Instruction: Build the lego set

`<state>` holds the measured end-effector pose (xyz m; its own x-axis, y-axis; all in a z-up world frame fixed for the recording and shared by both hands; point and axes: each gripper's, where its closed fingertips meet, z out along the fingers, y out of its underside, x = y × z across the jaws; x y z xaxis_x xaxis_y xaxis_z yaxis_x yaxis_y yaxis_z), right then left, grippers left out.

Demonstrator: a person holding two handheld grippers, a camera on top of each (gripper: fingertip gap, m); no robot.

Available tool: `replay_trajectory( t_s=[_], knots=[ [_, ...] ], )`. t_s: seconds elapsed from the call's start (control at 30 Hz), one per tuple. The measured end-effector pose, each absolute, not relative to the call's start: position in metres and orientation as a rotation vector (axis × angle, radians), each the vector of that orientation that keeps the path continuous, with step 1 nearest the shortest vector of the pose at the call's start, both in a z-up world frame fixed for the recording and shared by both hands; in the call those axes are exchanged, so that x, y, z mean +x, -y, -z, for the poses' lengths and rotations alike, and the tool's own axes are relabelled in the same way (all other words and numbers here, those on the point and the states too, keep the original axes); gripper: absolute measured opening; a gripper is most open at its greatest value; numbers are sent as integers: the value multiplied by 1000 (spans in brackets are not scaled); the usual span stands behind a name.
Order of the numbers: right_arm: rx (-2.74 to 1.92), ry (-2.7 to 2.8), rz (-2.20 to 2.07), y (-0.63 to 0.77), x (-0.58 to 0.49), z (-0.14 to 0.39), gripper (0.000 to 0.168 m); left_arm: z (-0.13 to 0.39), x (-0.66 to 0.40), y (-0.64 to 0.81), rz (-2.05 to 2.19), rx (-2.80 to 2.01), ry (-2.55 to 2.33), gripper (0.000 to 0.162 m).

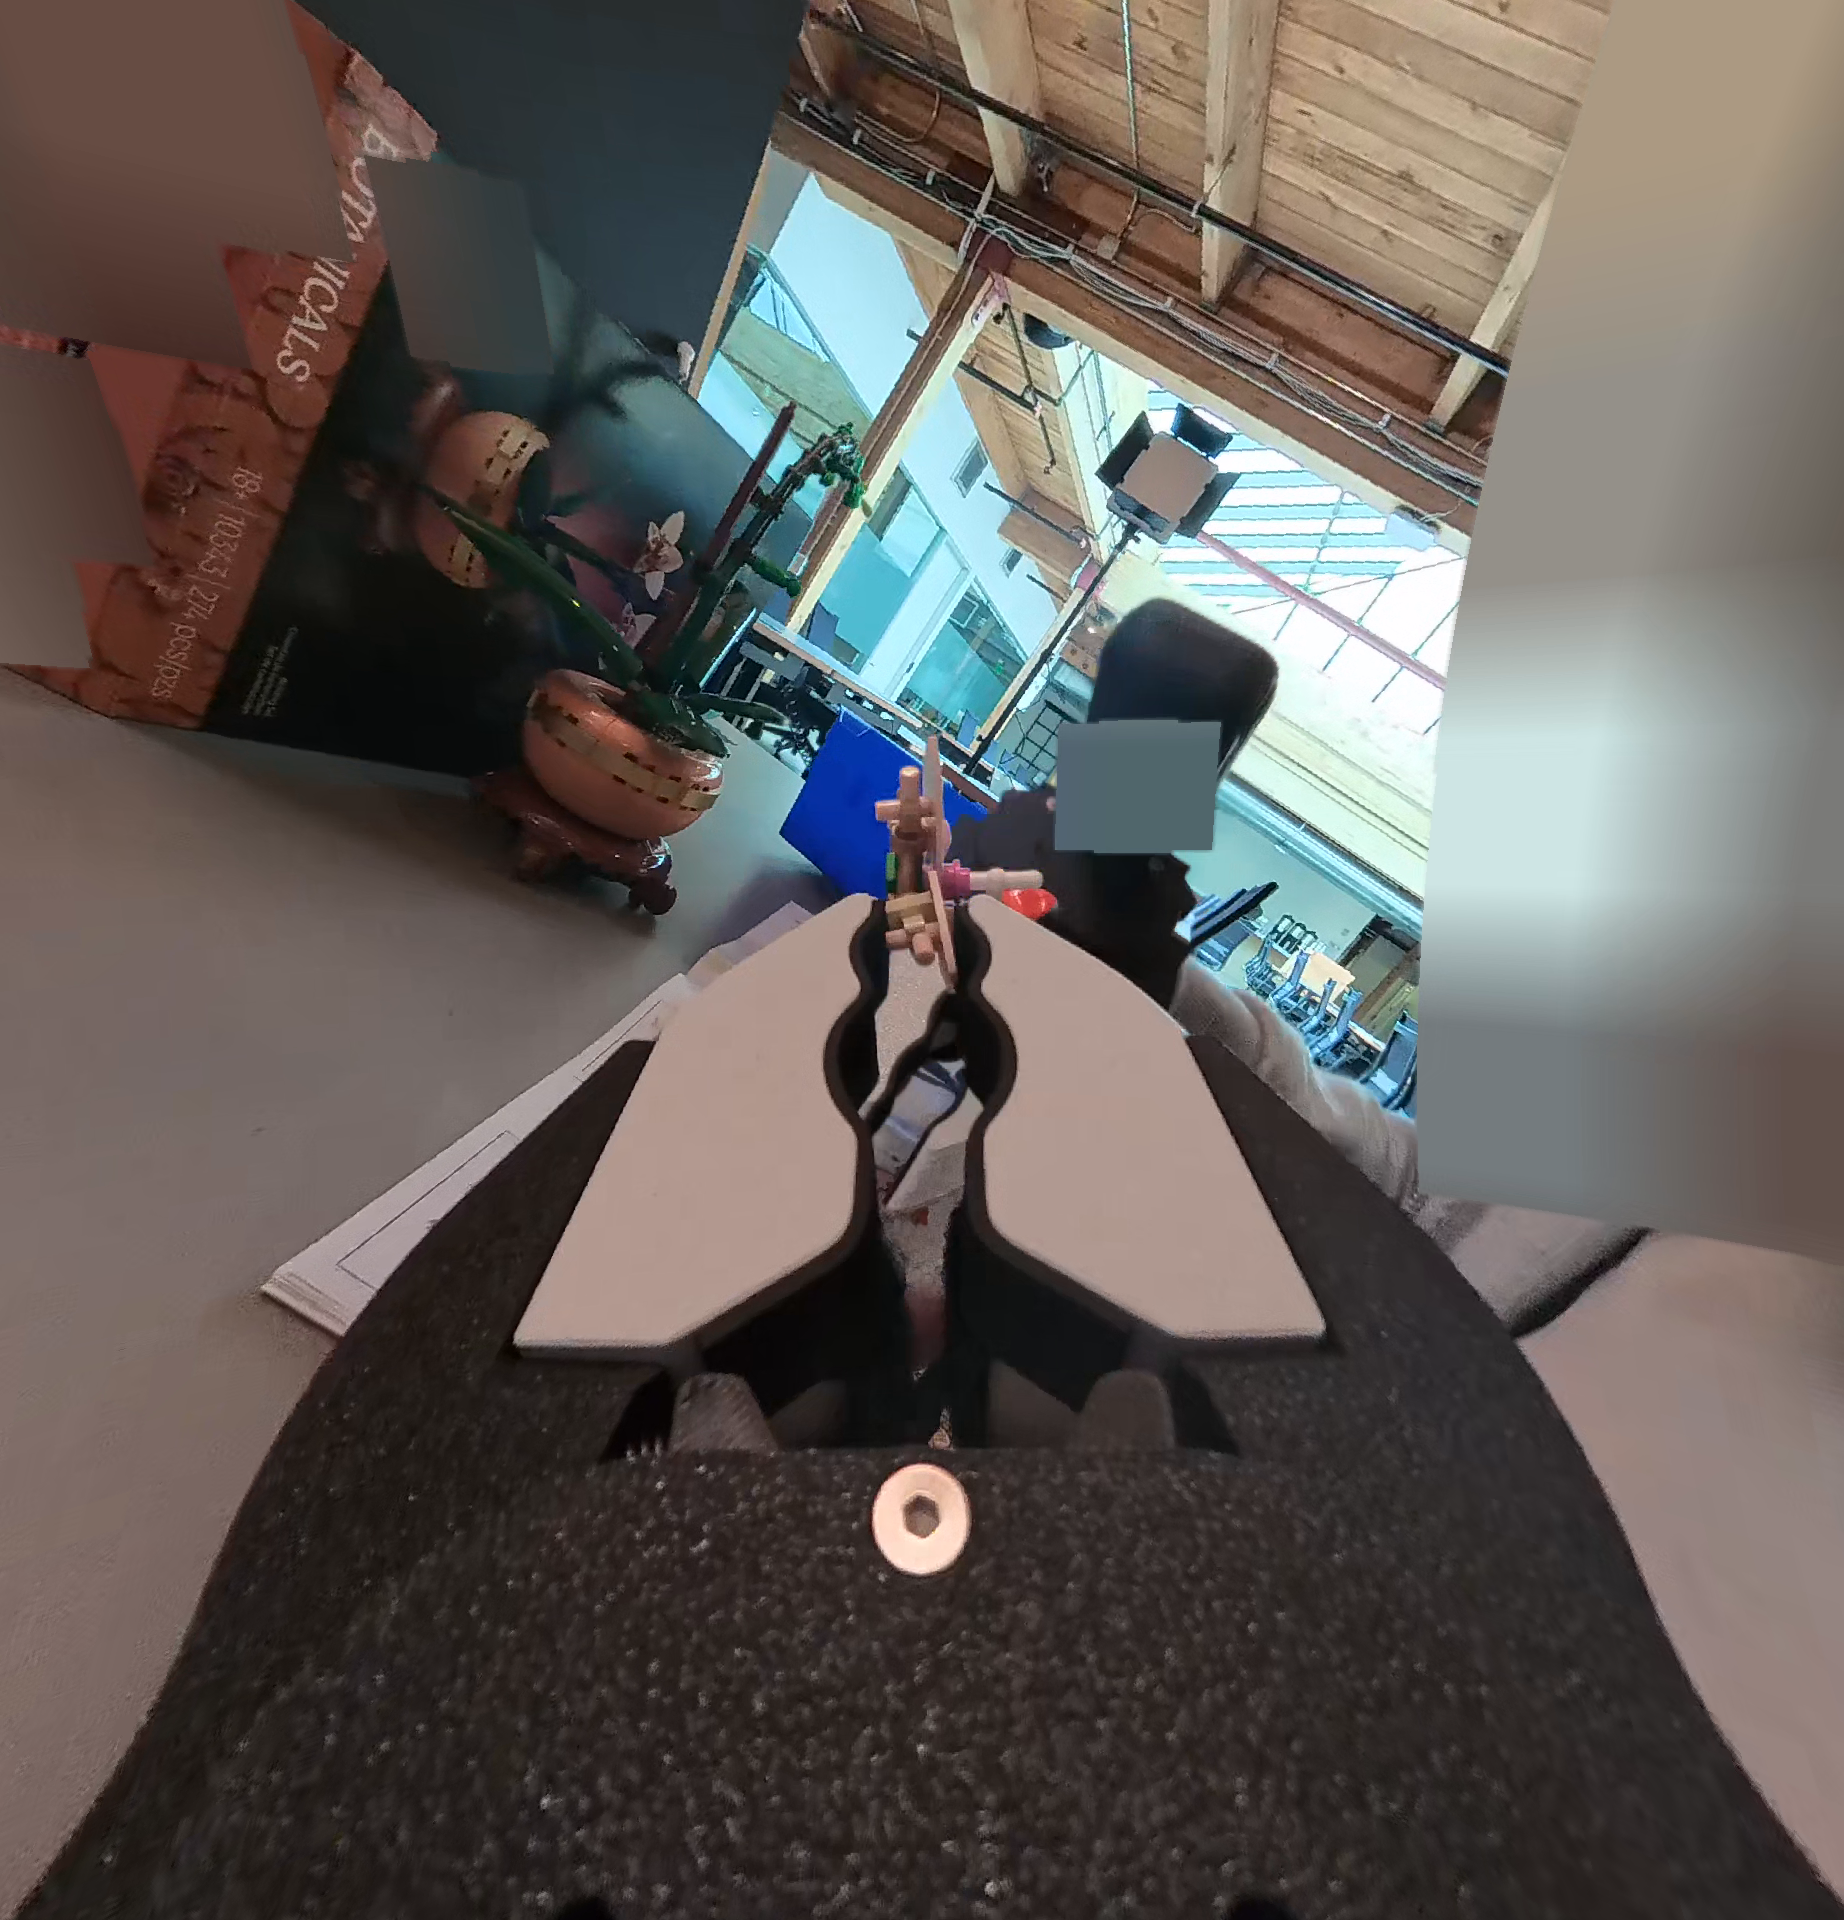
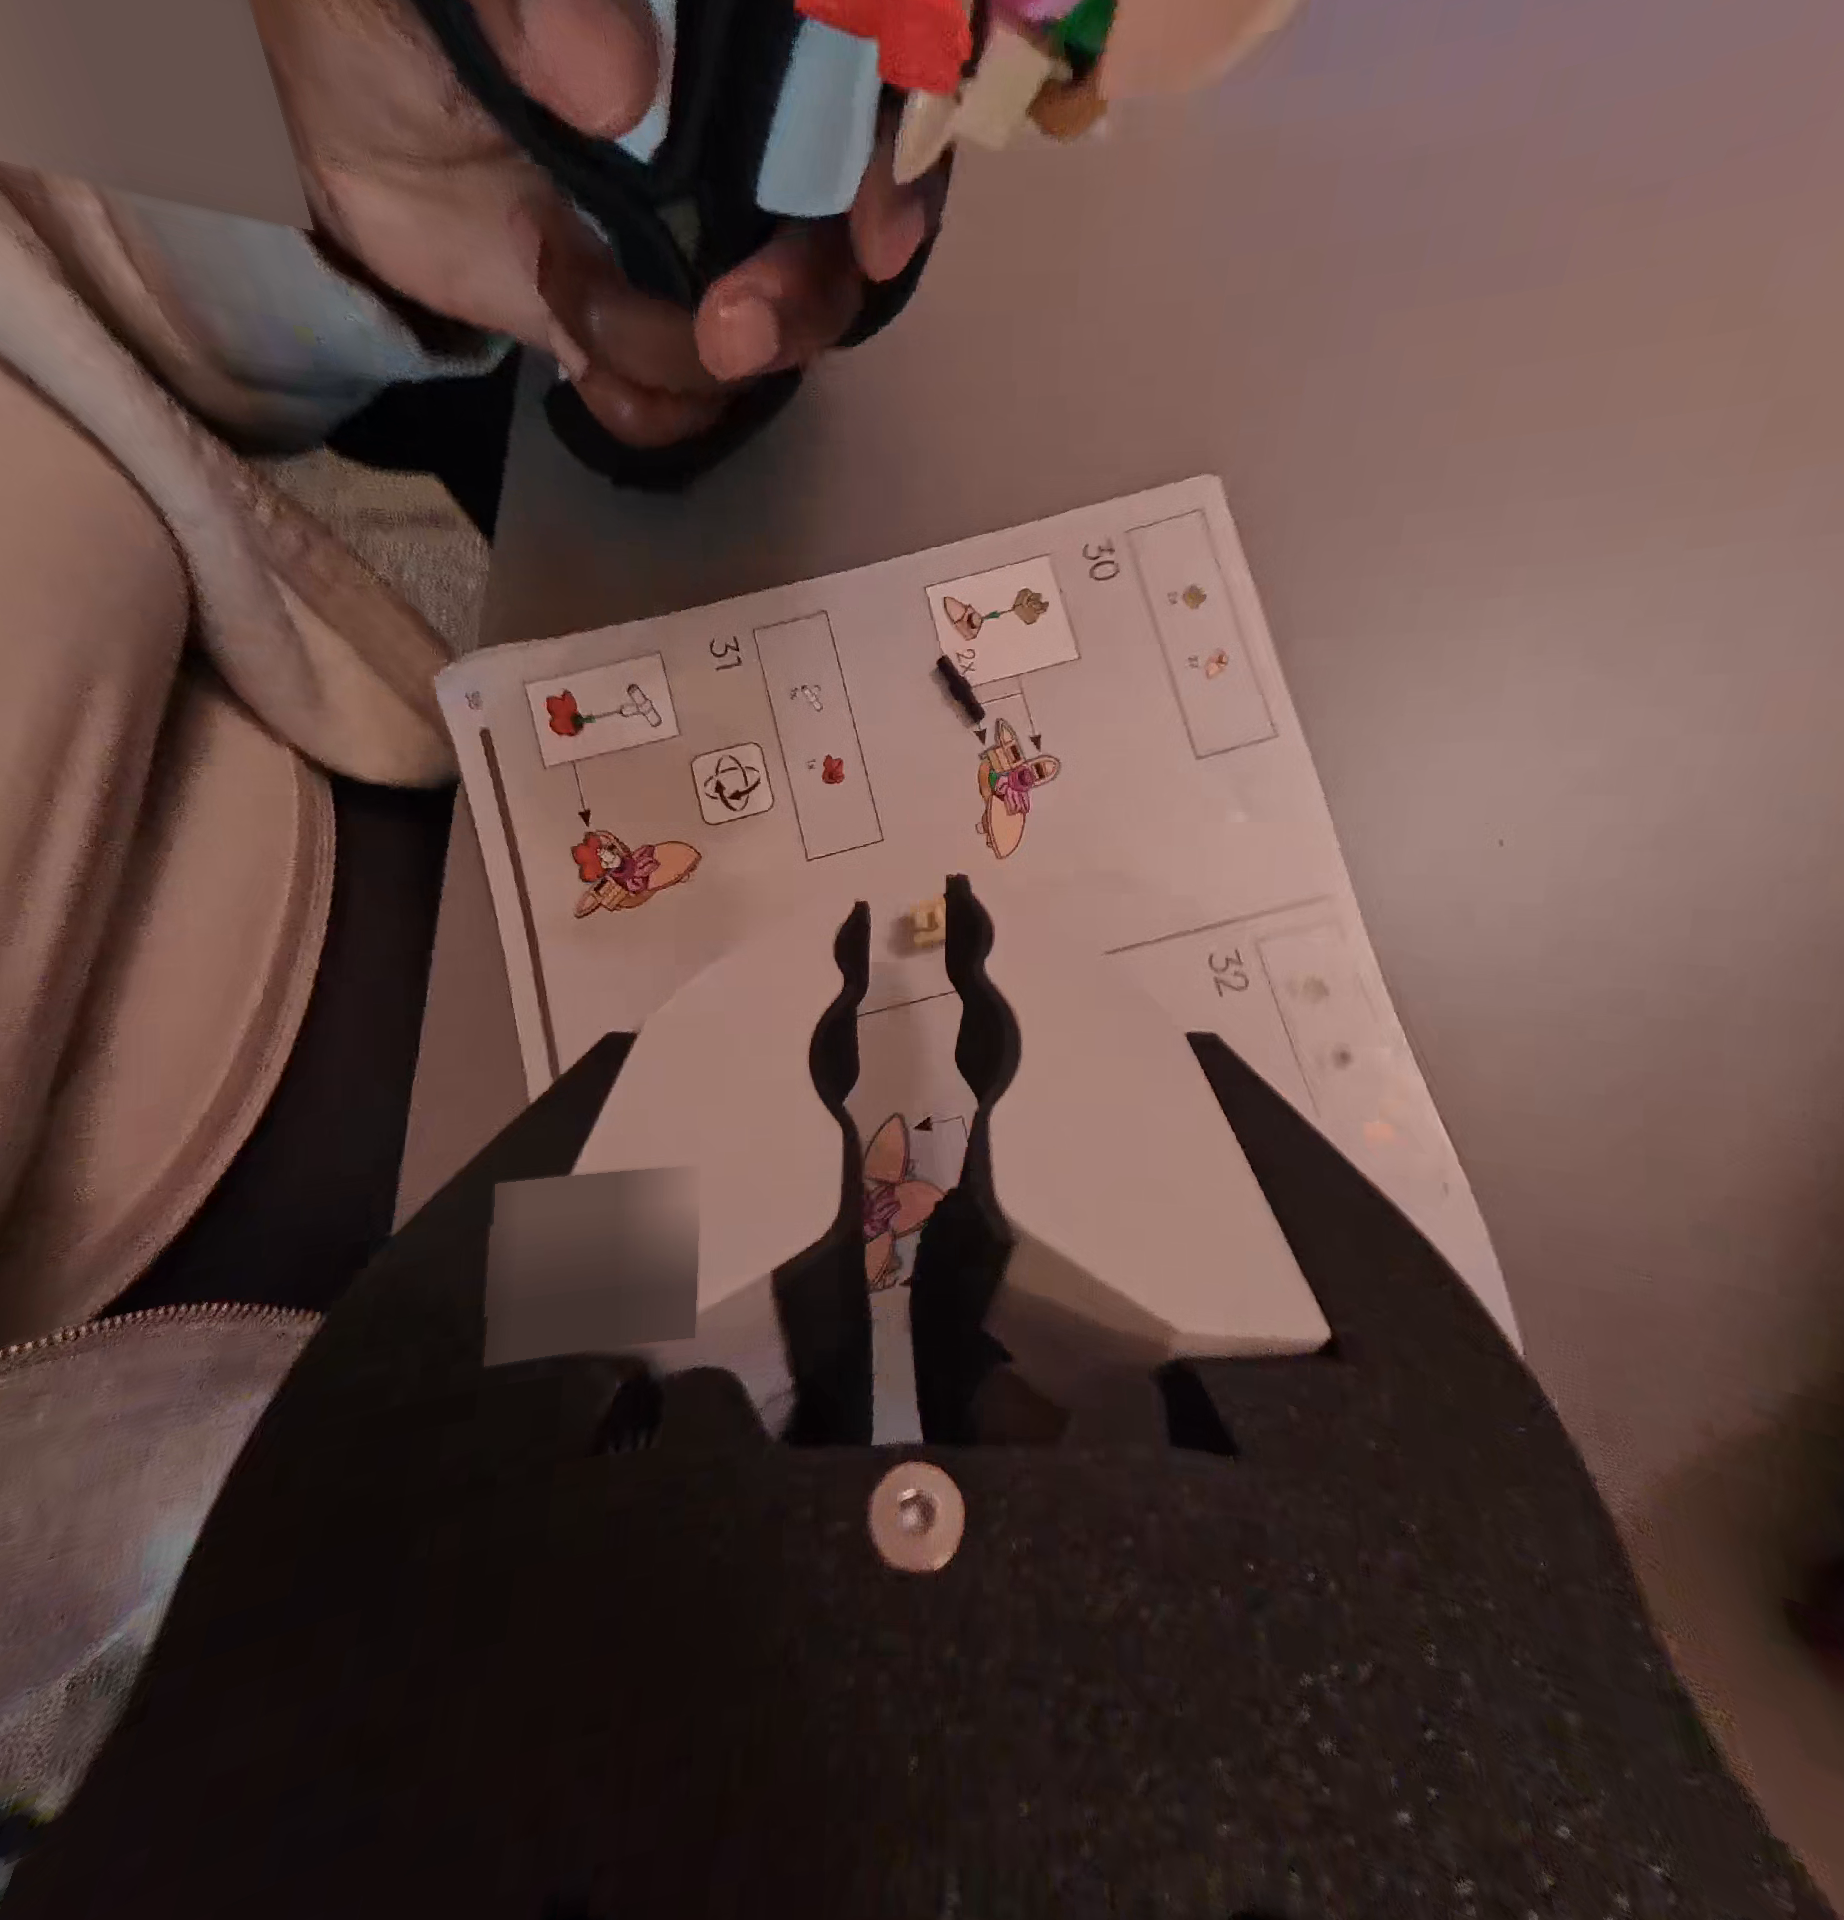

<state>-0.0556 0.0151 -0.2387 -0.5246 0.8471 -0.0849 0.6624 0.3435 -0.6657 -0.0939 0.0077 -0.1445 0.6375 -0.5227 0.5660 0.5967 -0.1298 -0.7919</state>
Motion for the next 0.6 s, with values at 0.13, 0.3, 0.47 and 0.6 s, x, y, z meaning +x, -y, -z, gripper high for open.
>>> replay_trajectory(
  t_s=[0.13, 0.3, 0.47, 0.6],
  knots=[
    [-1336, 2450, -784, -13, -60, 255, 13, 146, -95, -6, 987, -1395, 60, 11],
    [-1432, 2274, -783, -25, -51, 254, 8, 147, -98, -5, 1009, -1378, 46, 11],
    [-1624, 1798, -886, -56, -15, 229, 8, 147, -92, -5, 992, -1391, 11, 11],
    [-1761, 1657, -866, -68, 27, 240, 8, 149, -86, -7, 1000, -1408, 2, 11]
  ],
)
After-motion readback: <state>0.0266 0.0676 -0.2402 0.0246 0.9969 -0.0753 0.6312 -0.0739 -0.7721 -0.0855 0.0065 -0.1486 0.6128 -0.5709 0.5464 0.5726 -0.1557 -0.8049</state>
